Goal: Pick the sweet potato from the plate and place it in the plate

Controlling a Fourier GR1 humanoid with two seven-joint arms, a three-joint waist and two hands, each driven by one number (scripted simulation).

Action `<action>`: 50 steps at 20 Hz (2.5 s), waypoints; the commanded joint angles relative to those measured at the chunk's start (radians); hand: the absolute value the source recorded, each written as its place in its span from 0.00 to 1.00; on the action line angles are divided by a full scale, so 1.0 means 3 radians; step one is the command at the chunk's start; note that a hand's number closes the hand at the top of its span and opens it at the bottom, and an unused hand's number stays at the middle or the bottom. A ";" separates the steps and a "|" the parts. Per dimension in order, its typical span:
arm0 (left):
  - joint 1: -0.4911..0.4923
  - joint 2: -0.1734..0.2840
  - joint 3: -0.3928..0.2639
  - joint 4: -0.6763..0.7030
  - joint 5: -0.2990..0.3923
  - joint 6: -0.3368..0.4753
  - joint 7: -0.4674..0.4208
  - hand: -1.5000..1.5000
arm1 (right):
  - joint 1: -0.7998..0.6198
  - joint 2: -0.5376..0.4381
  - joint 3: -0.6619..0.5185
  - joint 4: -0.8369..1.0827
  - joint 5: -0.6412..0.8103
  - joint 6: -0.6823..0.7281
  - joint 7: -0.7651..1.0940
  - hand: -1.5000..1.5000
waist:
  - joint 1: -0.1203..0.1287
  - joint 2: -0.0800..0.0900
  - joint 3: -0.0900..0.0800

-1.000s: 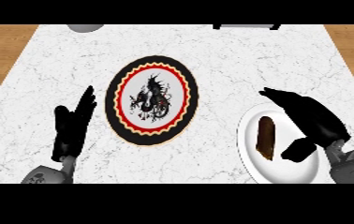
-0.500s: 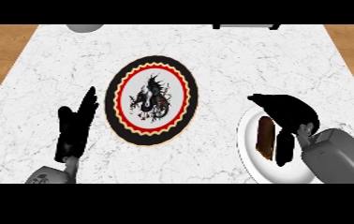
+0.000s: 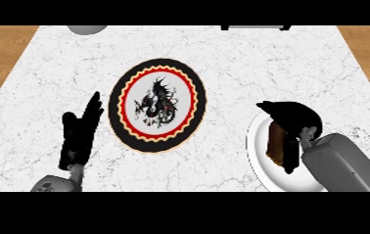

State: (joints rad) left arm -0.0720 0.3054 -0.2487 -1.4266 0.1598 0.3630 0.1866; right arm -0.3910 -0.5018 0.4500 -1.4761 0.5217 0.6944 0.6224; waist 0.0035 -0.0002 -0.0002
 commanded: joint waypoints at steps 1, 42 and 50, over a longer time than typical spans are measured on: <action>-0.0149 -0.0104 0.0127 0.0141 -0.0103 -0.0092 0.0011 0.50 | 0.0065 0.0054 -0.0128 0.0085 0.0174 0.0173 -0.0172 0.00 | -0.0009 0.0001 0.0001; -0.0100 -0.0423 0.0304 -0.0031 -0.0530 -0.0560 0.0160 0.50 | -0.0594 0.1665 0.1056 0.0124 0.1235 -0.2072 -0.0074 1.00 | 0.0386 0.0028 0.0003; -0.0116 -0.0440 0.0313 0.0048 -0.0575 -0.0533 0.0096 0.50 | -0.1347 0.1672 0.1421 0.0188 0.1420 -0.3322 0.0901 1.00 | 0.0308 0.0015 -0.0005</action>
State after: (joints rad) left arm -0.1082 0.1717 -0.1595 -1.4282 -0.0066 0.2013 0.2303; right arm -0.7110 -0.0053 0.8191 -1.4468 0.9008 -0.1283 0.7656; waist 0.1047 0.0039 -0.0006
